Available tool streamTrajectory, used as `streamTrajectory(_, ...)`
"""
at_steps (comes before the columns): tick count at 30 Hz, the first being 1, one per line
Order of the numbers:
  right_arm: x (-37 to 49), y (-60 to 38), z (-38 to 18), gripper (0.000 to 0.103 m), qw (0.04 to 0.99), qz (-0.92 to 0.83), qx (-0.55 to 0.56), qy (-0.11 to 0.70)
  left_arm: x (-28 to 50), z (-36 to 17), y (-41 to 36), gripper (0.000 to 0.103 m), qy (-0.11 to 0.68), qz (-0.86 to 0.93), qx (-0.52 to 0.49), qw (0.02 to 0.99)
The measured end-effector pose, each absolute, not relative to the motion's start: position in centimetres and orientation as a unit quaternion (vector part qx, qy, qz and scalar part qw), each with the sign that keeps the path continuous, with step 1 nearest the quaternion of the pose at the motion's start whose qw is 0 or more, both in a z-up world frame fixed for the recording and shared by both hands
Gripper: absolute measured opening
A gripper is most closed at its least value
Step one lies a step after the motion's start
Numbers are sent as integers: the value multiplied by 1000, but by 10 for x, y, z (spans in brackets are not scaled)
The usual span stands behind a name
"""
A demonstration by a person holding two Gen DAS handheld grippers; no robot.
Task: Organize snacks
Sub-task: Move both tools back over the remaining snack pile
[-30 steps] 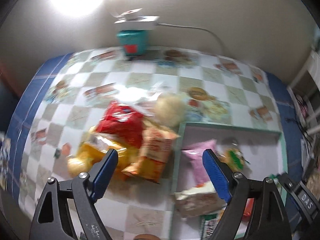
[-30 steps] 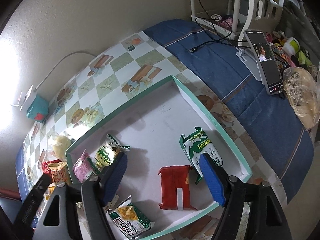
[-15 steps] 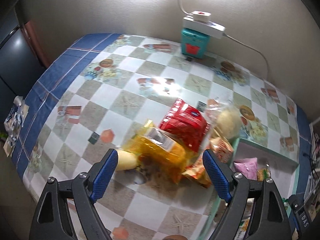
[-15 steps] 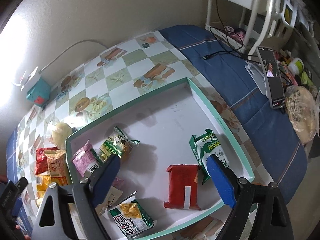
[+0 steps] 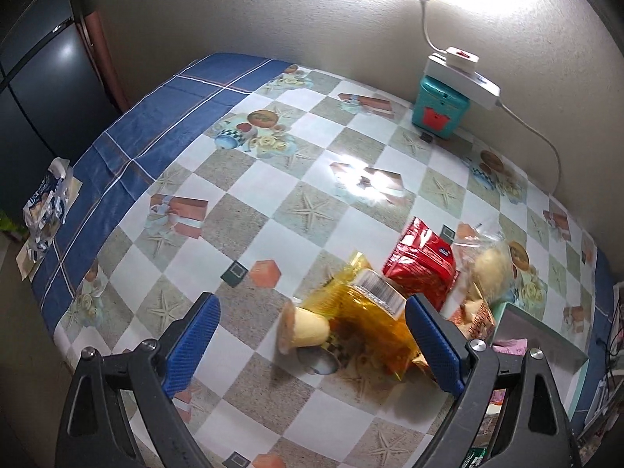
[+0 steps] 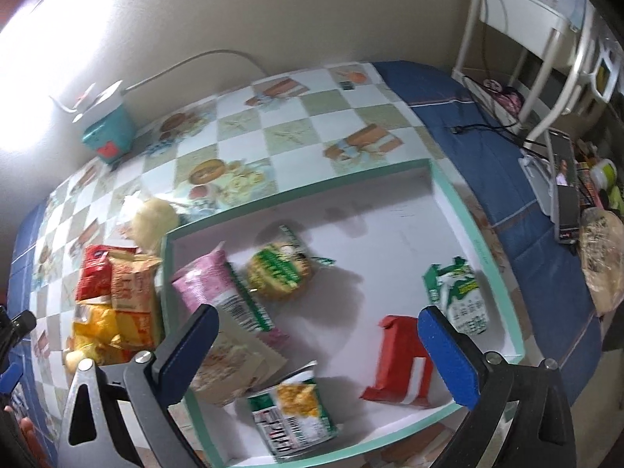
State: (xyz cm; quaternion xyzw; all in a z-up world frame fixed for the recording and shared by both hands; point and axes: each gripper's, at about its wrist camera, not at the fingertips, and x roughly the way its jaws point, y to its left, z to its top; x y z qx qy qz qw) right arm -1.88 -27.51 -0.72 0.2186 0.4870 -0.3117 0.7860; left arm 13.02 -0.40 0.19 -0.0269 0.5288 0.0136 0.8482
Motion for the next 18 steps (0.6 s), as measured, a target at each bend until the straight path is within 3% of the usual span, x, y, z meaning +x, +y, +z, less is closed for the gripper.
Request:
streamTrajectory(12, 10, -217, 8, 103, 854, -198, 192, 441, 148, 0, 56, 96, 534, 32, -95, 840)
streamTrajectory(18, 22, -201, -1, 103, 852, -170, 189, 458, 155, -9, 82, 96, 545, 34, -118, 829)
